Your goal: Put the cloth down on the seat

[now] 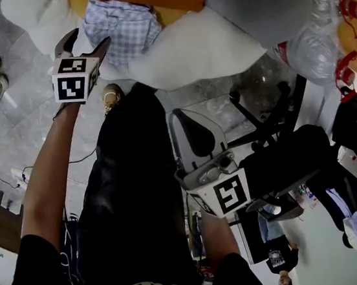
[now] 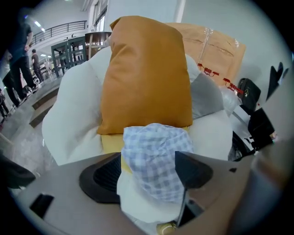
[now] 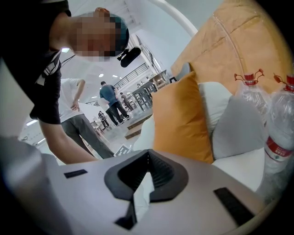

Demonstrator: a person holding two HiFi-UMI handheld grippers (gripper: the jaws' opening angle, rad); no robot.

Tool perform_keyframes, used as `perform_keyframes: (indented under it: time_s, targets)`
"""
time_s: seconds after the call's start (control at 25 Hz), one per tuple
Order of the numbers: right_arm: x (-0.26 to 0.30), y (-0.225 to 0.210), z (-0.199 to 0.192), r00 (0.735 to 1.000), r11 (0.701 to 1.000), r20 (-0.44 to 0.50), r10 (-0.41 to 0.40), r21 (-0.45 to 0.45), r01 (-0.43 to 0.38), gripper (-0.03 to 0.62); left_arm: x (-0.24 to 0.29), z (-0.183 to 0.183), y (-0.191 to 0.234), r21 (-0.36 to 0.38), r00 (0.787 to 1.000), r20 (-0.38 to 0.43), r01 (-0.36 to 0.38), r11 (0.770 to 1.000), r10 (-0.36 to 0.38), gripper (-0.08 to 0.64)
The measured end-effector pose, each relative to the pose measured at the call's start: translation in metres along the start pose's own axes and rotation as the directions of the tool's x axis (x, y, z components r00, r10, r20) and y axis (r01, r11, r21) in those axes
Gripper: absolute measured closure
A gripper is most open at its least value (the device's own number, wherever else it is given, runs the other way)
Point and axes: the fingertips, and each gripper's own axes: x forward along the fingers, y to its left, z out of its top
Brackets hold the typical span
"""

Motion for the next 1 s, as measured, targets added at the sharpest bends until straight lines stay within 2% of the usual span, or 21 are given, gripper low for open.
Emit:
perform_keyframes:
  time_s: [0.04,0.2,0.28,0.48,0.64,0.8,1.0]
  targets:
    - [0.0,0.001,0.001,1.0,1.0,0.001,0.0,-0.001,0.0,0.572,-0.003,0.001,-0.001,-0.001,1.0,0.003,0.004,1.0,-0.004,0.196]
    - [-0.002,0.007,0.007,1.0,1.0,0.008,0.003,-0.003,-0.003,0.574,-0.017,0.01,0.007,0.052,0.995,0.077,-0.064,0.997,0.06,0.47]
    - [-0.005,0.011,0.01,1.0,1.0,0.01,0.004,-0.006,-0.004,0.572,-0.026,0.016,0.004,0.073,0.994,0.096,-0.065,0.995,0.058,0.507]
    - [-0.012,0.027,0.023,1.0,1.0,0.02,0.009,-0.015,-0.009,0.572,-0.052,0.027,-0.008,0.075,0.992,0.123,-0.022,0.997,0.013,0.552]
    - [-0.023,0.044,0.038,1.0,1.0,0.028,0.014,-0.026,-0.013,0.574,-0.088,0.042,-0.027,0.017,0.984,0.149,0.093,0.996,-0.095,0.554]
    - [-0.038,0.069,0.057,0.999,0.999,0.024,0.024,-0.049,-0.023,0.572,-0.143,0.063,-0.046,0.02,0.961,0.216,0.17,0.985,-0.17,0.554]
    - [-0.066,0.119,0.092,0.996,0.993,0.017,0.088,-0.085,-0.086,0.572,-0.232,0.092,-0.073,0.056,0.925,0.297,0.23,0.972,-0.236,0.554]
